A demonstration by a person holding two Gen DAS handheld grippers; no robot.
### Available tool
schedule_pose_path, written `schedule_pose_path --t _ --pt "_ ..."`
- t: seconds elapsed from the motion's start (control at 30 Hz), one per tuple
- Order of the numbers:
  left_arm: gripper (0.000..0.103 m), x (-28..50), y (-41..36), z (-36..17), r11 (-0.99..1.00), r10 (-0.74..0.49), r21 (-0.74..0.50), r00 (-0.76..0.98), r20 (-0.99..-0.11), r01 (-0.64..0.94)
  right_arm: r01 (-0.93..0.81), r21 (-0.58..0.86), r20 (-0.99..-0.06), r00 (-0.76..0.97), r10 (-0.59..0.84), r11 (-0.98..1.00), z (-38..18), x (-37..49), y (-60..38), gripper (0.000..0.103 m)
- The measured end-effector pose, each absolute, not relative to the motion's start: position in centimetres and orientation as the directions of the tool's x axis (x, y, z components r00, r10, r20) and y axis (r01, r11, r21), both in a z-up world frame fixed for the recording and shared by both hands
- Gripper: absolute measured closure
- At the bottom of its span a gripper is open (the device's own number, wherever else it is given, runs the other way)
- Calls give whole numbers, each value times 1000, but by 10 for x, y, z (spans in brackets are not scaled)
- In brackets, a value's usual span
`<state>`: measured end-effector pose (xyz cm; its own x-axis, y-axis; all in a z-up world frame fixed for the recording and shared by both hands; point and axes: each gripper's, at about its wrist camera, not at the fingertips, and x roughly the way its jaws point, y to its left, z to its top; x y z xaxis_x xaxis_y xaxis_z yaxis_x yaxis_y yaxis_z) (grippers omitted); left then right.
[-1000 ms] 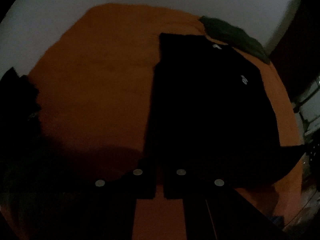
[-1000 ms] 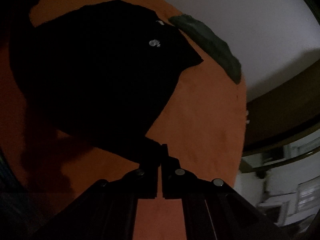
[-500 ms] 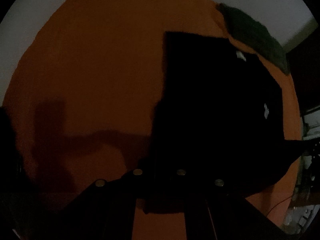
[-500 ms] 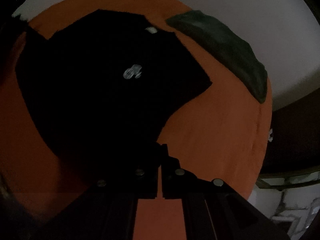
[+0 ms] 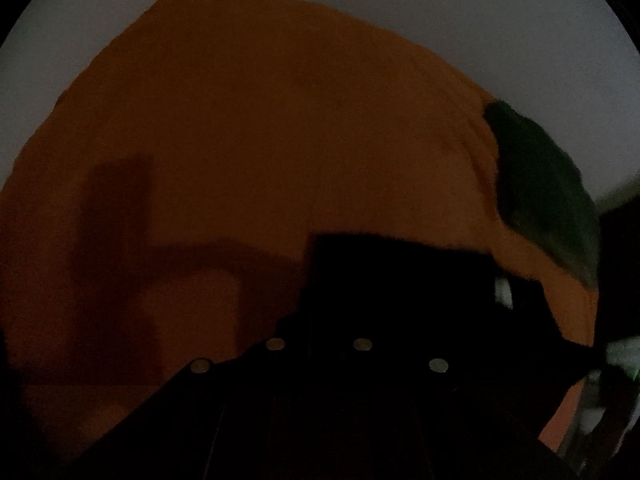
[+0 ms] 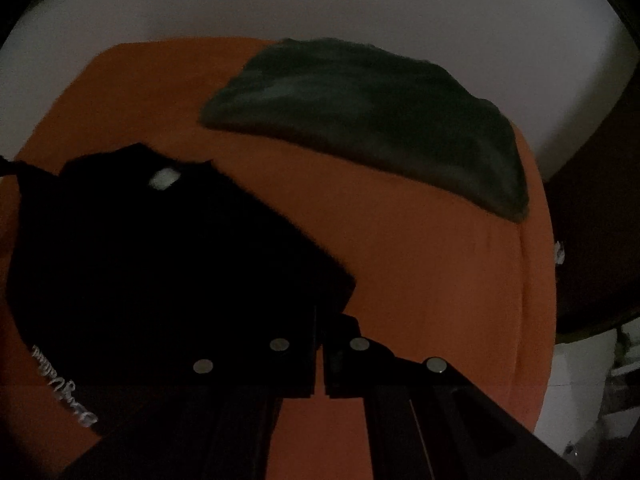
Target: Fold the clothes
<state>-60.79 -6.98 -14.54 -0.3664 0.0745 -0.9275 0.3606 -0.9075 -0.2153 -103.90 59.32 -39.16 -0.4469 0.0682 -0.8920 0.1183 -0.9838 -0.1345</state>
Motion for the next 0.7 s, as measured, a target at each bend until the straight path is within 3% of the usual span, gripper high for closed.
schedule_pose_path --t 0.3,0.33,0.37,0.4,0.5,0.57,0.7 --pt "94 -677 -60 -196 -859 68 -198 -278 -958 472 -105 -120 -938 -314 148 -987 -459 -1129 614 98" --pt "89 -679 -63 -202 -848 92 -210 -255 -963 486 -138 -99 -943 -302 137 -986 -462 -1132 619 78" --pt "85 -681 -65 -205 -837 129 -236 -241 -962 495 -171 -78 -948 -292 126 -982 -464 -1135 623 52" --pt "77 -683 -68 -208 -824 166 -261 -227 -960 503 -203 -57 -953 -281 114 -977 -467 -1137 628 46" --pt "72 -686 -75 -192 -811 266 -362 -262 -928 460 -251 130 -923 -383 -25 -959 -450 -1129 645 45" --pt "64 -684 -83 -166 -775 388 -500 -334 -859 386 -246 193 -899 -432 -71 -950 -436 -1116 655 45" --pt "38 -643 -101 -114 -733 491 -630 -441 -751 257 -193 324 -868 -451 -209 -926 -423 -1062 669 45"
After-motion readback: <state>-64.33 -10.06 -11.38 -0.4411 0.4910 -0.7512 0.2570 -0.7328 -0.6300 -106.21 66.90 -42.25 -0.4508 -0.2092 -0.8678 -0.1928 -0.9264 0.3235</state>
